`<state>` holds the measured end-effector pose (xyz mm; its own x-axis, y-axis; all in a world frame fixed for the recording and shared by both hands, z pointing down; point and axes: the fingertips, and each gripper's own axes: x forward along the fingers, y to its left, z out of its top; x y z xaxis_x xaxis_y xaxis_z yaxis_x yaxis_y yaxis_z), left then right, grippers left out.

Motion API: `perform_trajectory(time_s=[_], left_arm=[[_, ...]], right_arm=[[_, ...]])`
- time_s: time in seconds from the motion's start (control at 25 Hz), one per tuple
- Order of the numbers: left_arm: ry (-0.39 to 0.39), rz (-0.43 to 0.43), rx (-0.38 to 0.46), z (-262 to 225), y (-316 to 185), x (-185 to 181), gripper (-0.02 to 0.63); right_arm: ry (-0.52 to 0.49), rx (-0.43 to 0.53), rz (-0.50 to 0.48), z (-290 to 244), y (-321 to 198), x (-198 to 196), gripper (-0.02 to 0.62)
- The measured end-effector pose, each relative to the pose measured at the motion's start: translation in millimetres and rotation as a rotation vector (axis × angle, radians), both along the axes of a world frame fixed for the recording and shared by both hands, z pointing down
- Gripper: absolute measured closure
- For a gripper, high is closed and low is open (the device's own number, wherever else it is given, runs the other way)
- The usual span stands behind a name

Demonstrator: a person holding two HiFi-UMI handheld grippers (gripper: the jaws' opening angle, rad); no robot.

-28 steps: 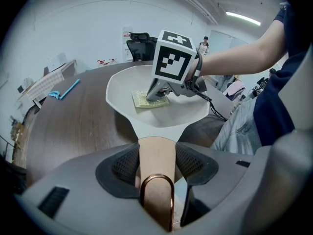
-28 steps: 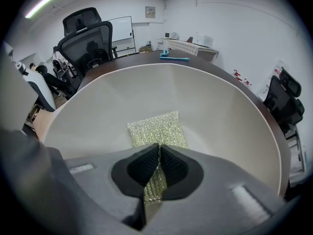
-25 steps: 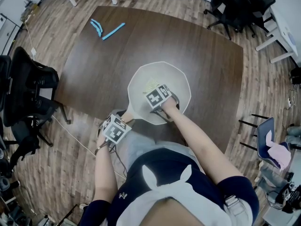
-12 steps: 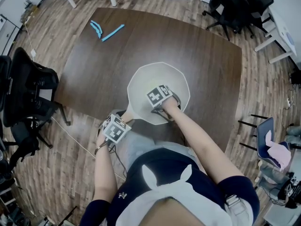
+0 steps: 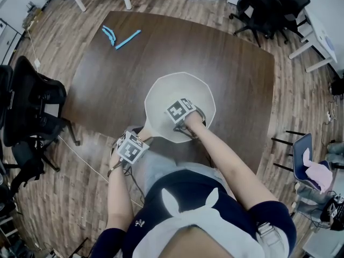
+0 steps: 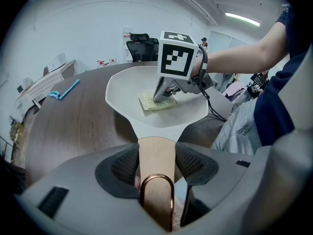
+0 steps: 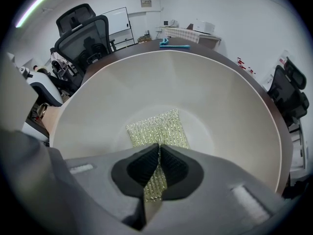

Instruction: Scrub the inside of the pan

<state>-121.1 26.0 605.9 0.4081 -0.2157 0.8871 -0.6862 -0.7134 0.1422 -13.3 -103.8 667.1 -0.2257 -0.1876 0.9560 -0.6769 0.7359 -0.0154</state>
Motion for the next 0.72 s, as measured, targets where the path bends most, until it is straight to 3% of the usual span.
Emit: perform_trajectory(time_s=[0.24, 0.36, 0.56, 0.72], left_arm=[[-0.008, 0.017, 0.001, 1.9, 3.3, -0.1, 0.382], [-0.016, 0.065, 0.025, 10.8, 5.7, -1.4, 0.380], [0.027, -0.001, 0.046, -7.4, 6.3, -6.3, 0.380], [0.041, -0.019, 0.089, -20.8, 3.3, -11.7, 0.381]], right_arm=[[-0.040, 0.018, 0.001, -5.9, 0.6, -1.4, 0.576], [-0.054, 0.040, -0.021, -11.0, 2.1, -5.8, 0.530], [-0.087, 0.022, -0.014, -19.6, 9.8, -4.1, 0.509], [-0.191, -0.065, 0.002, -34.1, 29.6, -9.2, 0.509]])
